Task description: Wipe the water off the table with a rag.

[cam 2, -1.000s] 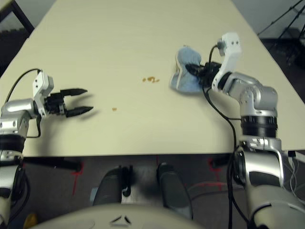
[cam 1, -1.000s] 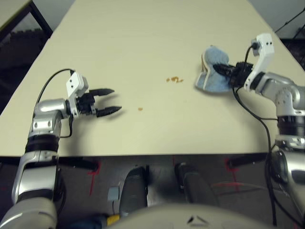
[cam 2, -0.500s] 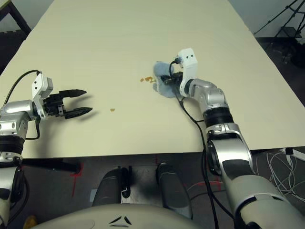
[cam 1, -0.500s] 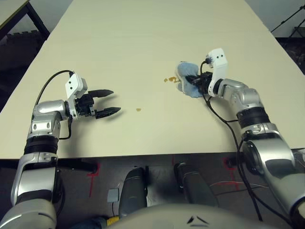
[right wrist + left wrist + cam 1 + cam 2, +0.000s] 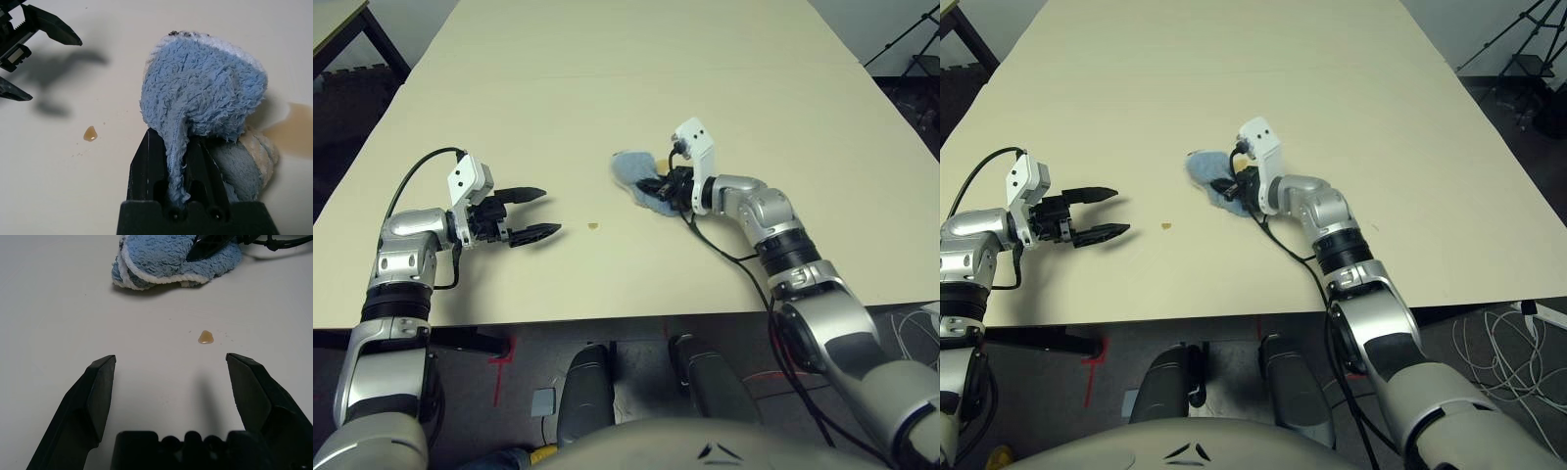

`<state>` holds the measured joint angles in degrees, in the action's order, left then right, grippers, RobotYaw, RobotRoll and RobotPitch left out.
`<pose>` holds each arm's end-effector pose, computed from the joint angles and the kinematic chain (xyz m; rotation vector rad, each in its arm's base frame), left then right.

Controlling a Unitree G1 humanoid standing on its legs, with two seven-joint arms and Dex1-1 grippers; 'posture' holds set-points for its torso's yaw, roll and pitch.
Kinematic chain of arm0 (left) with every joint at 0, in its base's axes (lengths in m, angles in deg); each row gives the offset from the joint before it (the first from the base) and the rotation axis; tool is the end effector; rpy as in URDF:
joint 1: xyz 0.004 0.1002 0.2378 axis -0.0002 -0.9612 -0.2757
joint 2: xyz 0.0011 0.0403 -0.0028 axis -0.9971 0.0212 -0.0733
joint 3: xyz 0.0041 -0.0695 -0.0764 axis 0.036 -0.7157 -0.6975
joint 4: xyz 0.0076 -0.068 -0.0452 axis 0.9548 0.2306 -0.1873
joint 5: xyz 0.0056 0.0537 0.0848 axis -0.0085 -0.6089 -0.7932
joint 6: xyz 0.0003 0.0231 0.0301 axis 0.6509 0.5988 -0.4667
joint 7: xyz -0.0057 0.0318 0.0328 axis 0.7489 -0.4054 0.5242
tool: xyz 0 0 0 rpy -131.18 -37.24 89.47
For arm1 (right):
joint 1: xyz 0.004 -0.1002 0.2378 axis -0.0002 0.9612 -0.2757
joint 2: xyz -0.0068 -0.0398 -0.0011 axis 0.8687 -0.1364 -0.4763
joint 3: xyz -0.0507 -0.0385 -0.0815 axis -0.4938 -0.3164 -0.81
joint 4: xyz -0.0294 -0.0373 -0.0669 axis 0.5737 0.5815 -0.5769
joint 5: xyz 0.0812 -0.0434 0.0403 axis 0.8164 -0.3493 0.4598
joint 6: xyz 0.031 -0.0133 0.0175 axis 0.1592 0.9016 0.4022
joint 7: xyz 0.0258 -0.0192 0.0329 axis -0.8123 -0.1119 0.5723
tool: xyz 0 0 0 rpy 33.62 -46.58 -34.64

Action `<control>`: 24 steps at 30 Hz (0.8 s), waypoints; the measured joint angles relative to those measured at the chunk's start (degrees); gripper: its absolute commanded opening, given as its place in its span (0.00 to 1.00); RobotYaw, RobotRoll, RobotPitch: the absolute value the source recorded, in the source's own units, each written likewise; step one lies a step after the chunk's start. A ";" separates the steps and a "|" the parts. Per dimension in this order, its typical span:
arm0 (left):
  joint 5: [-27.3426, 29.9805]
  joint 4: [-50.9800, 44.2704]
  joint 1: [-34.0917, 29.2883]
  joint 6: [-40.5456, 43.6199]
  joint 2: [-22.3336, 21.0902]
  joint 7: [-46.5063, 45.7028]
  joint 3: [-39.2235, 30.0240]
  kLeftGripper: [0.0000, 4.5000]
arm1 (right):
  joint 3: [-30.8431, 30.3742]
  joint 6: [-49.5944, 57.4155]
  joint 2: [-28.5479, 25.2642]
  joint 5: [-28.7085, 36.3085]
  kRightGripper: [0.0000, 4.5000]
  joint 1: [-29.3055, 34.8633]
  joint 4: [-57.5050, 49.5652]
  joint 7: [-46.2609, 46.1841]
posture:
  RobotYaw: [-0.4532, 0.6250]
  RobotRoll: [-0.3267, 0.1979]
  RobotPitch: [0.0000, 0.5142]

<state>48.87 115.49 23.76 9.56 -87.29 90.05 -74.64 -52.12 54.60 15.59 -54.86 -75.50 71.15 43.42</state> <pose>0.2736 0.3246 0.1346 0.2726 0.1950 -1.0369 0.3277 -0.0926 0.1262 0.0620 0.3683 1.0656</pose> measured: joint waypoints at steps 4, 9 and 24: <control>0.01 -0.07 0.00 0.00 0.13 -0.44 0.00 1.00 | 0.44 -2.36 -0.84 -0.65 0.03 -0.79 2.35 -1.44 | 0.28 0.62 0.26; 0.02 -0.21 -0.01 0.01 0.16 -0.44 -0.01 1.00 | 2.06 -8.23 -5.91 -2.56 0.03 -5.39 10.68 -3.83 | 0.28 0.62 0.26; 0.02 -0.03 0.27 0.00 0.21 -0.43 0.00 1.00 | 6.62 -16.11 -17.58 -6.25 0.03 -9.17 24.77 -8.66 | 0.26 0.62 0.25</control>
<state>48.89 115.45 24.03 9.57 -87.09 89.61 -74.63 -45.50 38.49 -2.00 -61.11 -84.67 95.92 34.76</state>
